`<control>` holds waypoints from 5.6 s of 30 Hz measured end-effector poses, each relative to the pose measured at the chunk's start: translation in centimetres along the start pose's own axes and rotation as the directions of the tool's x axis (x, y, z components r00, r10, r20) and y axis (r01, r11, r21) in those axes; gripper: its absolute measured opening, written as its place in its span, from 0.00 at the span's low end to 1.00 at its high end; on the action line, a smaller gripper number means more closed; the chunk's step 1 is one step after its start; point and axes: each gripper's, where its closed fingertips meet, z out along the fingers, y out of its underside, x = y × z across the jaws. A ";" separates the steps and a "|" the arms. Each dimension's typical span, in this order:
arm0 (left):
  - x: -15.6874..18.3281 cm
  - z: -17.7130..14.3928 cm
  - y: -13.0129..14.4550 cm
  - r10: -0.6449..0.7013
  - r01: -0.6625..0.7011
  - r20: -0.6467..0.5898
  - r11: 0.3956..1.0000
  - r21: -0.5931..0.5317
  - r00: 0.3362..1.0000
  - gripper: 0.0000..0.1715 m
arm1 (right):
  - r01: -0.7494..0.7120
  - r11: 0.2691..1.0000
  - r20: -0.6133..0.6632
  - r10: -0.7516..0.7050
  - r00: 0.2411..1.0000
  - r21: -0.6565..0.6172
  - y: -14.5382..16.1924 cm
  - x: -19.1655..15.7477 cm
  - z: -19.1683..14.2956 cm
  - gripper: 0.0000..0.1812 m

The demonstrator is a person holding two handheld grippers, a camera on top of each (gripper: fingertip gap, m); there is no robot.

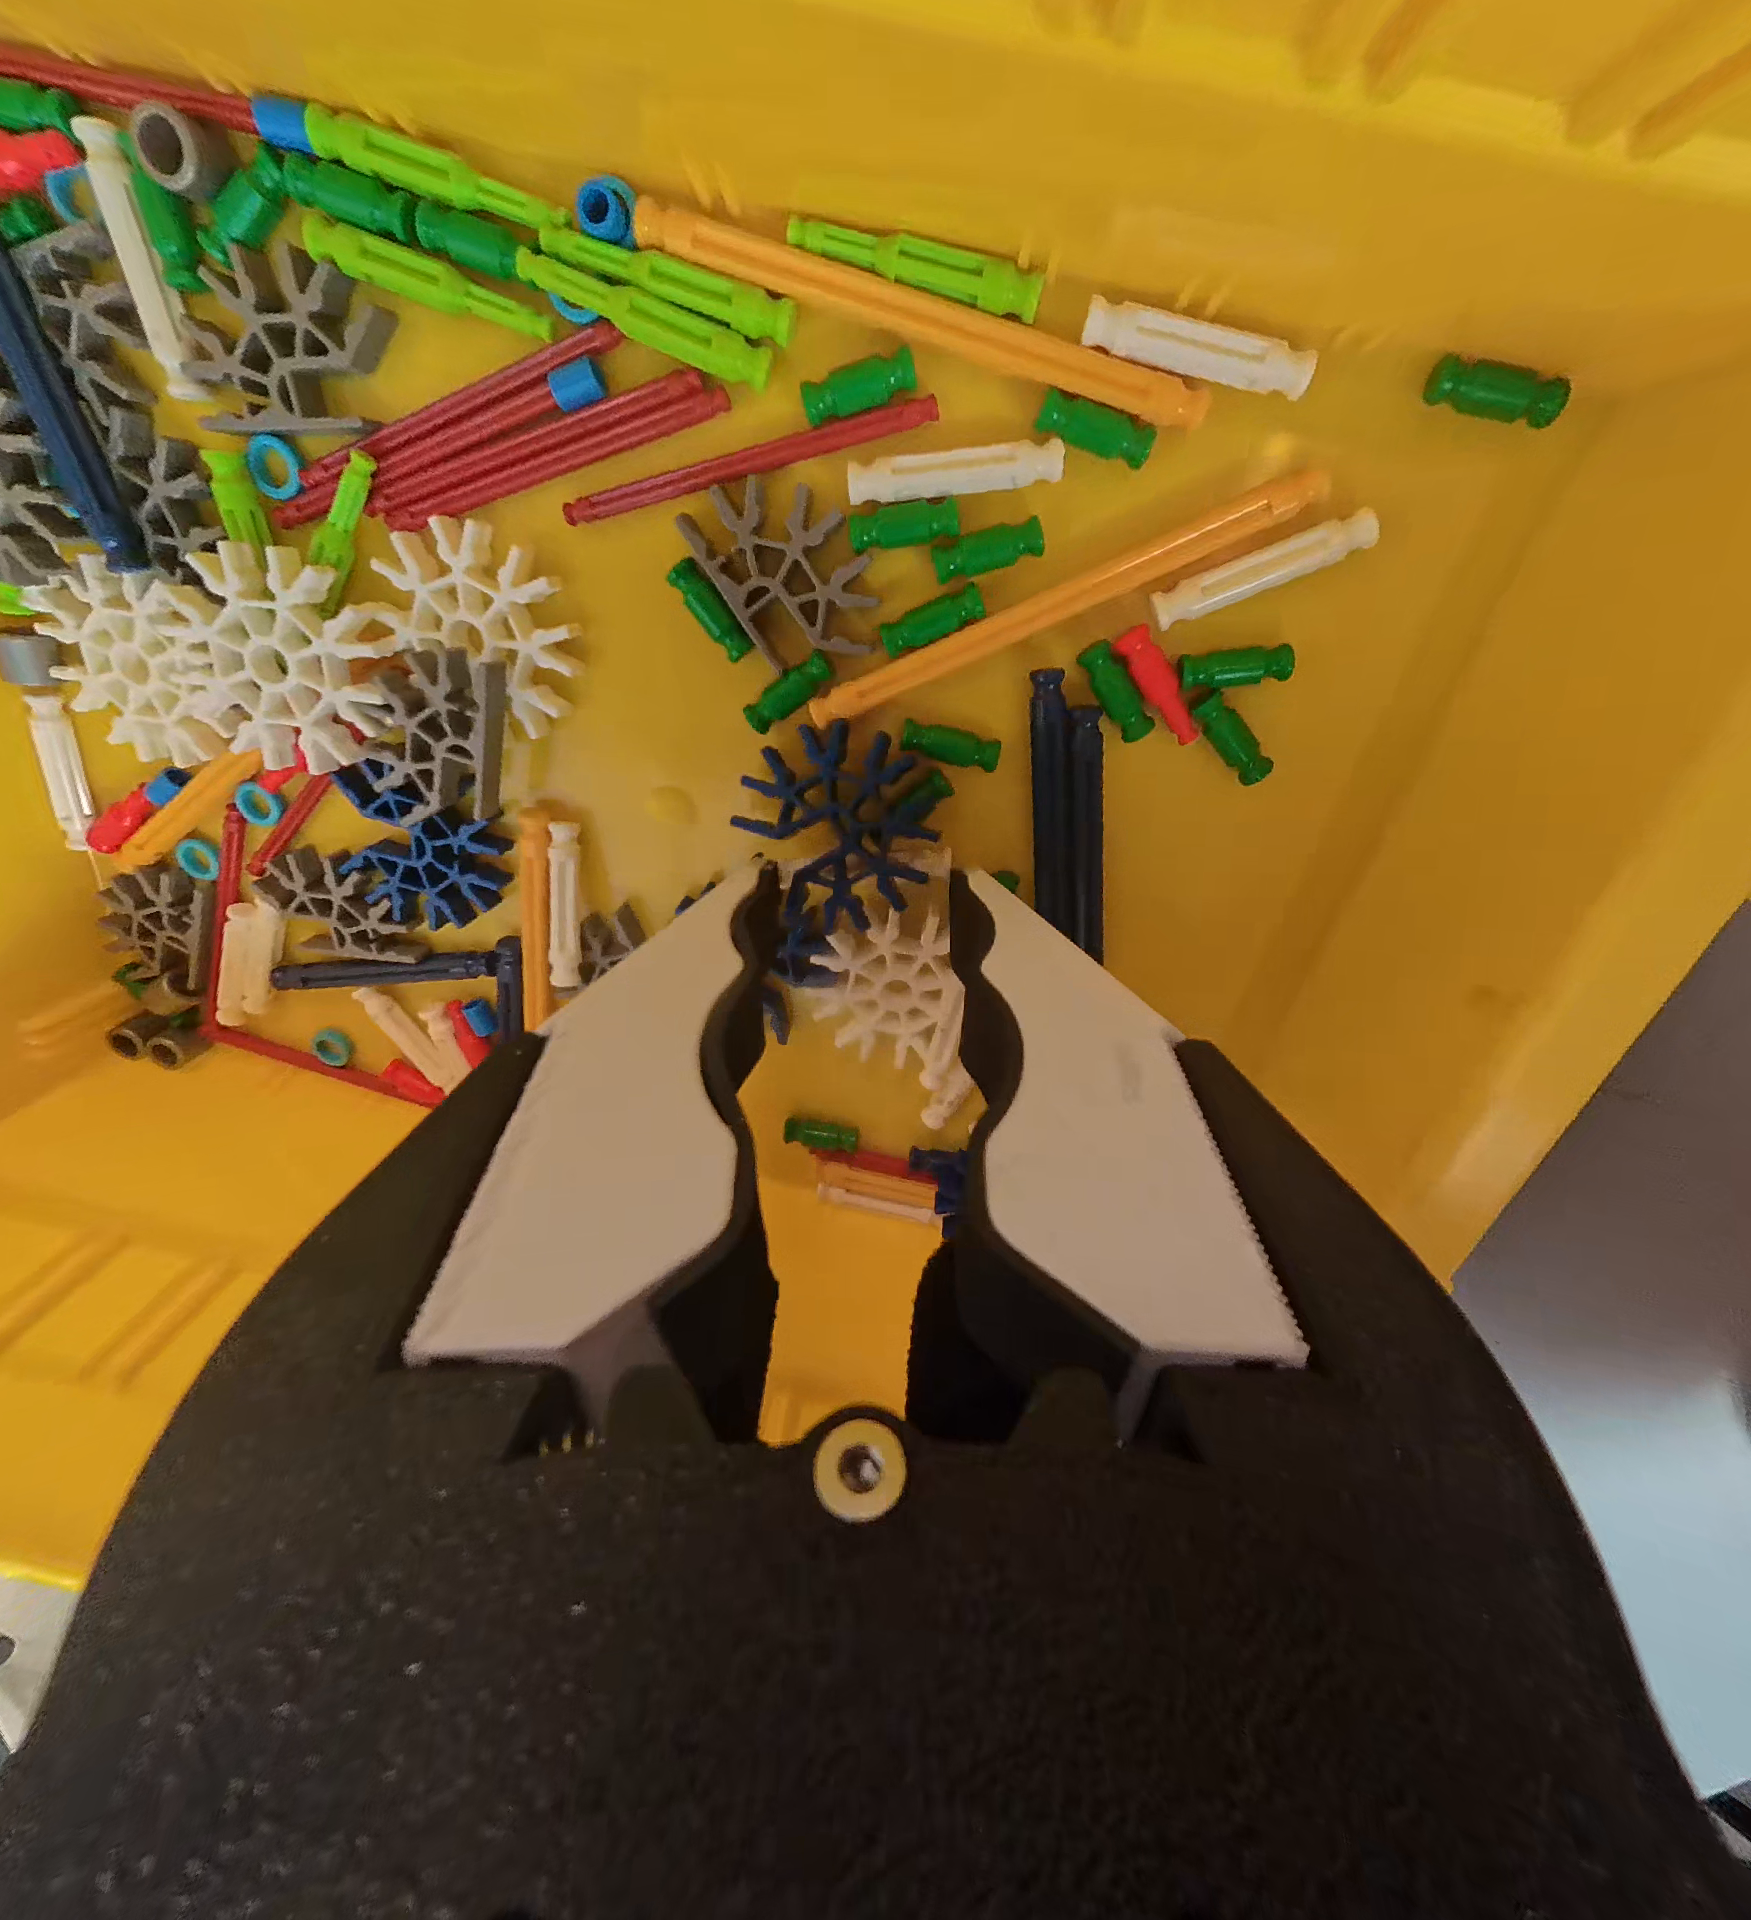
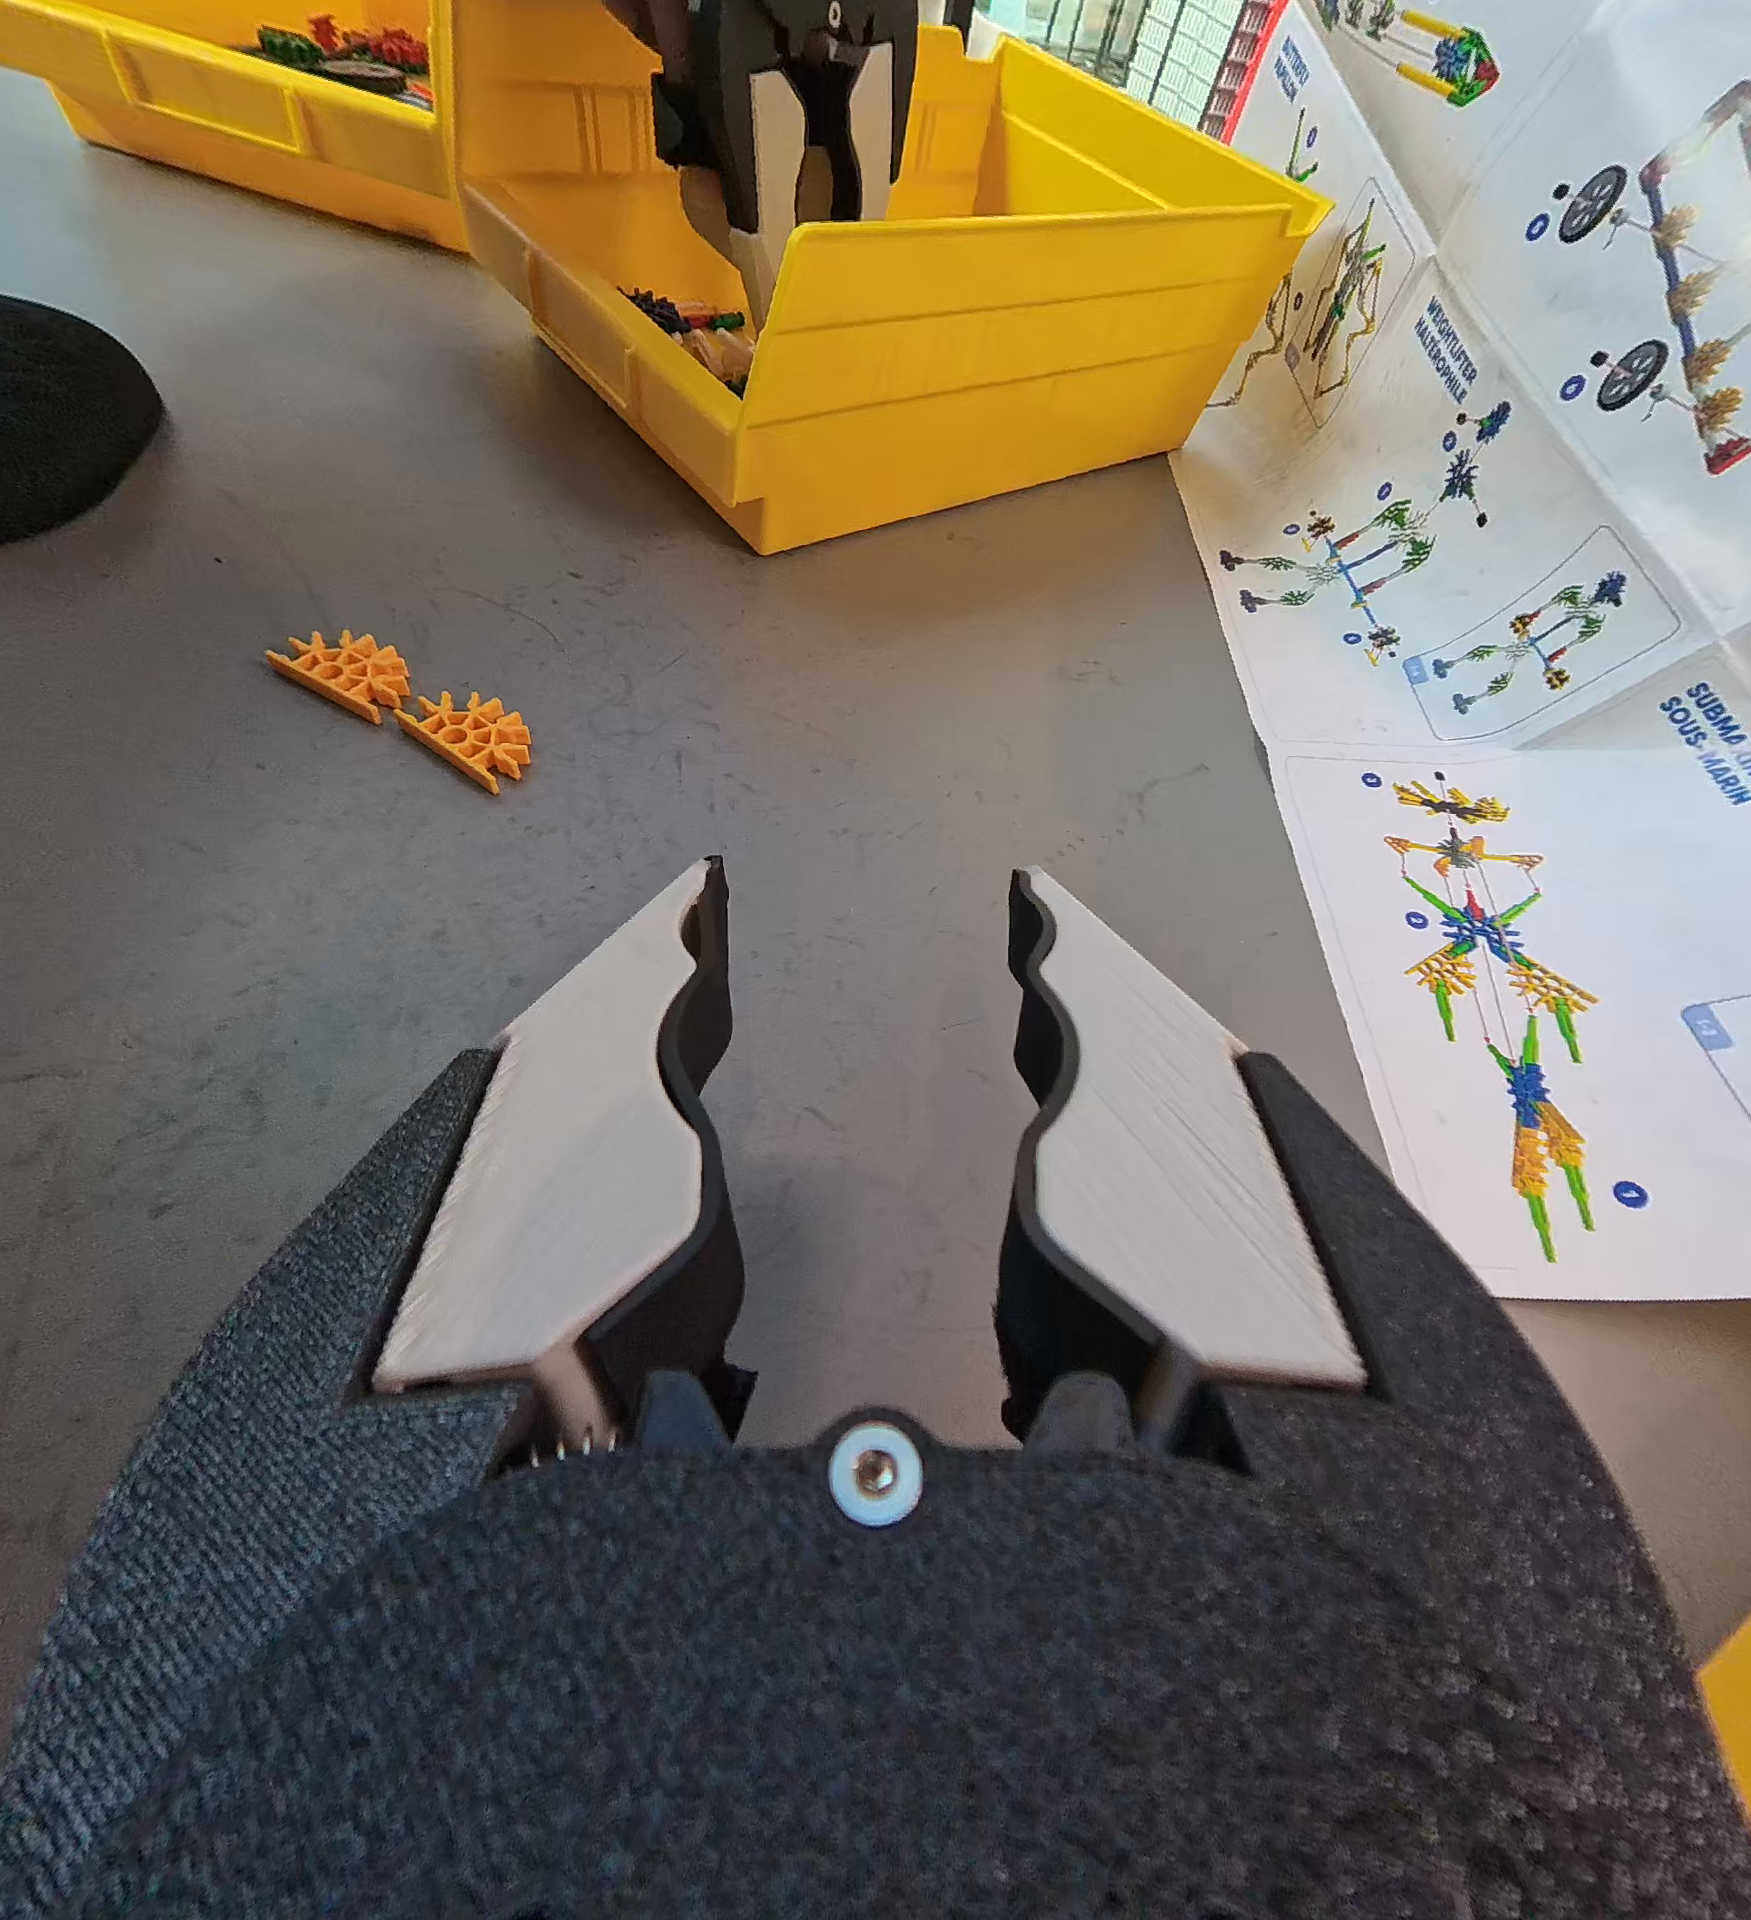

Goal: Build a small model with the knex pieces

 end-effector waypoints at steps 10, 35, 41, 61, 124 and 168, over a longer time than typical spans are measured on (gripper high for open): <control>0.2 -7.4 -2.2 -0.038 -0.031 0.253 0.964 0.265 0.967 0.19 | 0.000 1.000 0.000 0.000 1.000 -0.003 0.0 0.0 0.0 0.28; 23.7 -0.8 -14.9 0.168 -0.071 -0.106 0.797 0.600 0.980 0.19 | 0.019 0.999 -0.003 -0.019 1.000 -0.028 0.4 -0.2 0.3 0.28; 23.7 -2.2 -15.0 0.136 0.020 -0.178 0.739 0.674 0.975 0.23 | -0.065 0.996 -0.118 0.058 0.991 -0.057 1.2 2.4 0.0 0.29; 3.6 -15.8 -3.7 -0.356 0.054 0.229 0.634 0.771 0.906 0.15 | -0.384 0.919 -0.353 0.330 0.875 -0.094 4.5 9.2 -0.5 0.22; 8.7 -9.3 -9.5 -0.080 0.137 -0.133 0.855 0.501 0.988 0.03 | -0.117 0.988 -0.157 0.101 0.983 -0.098 2.4 3.8 -0.1 0.20; -3.4 0.2 -6.8 -0.481 0.450 -0.012 0.811 0.374 0.877 0.03 | -0.138 0.988 -0.164 0.124 0.979 -0.074 2.2 4.2 -0.4 0.23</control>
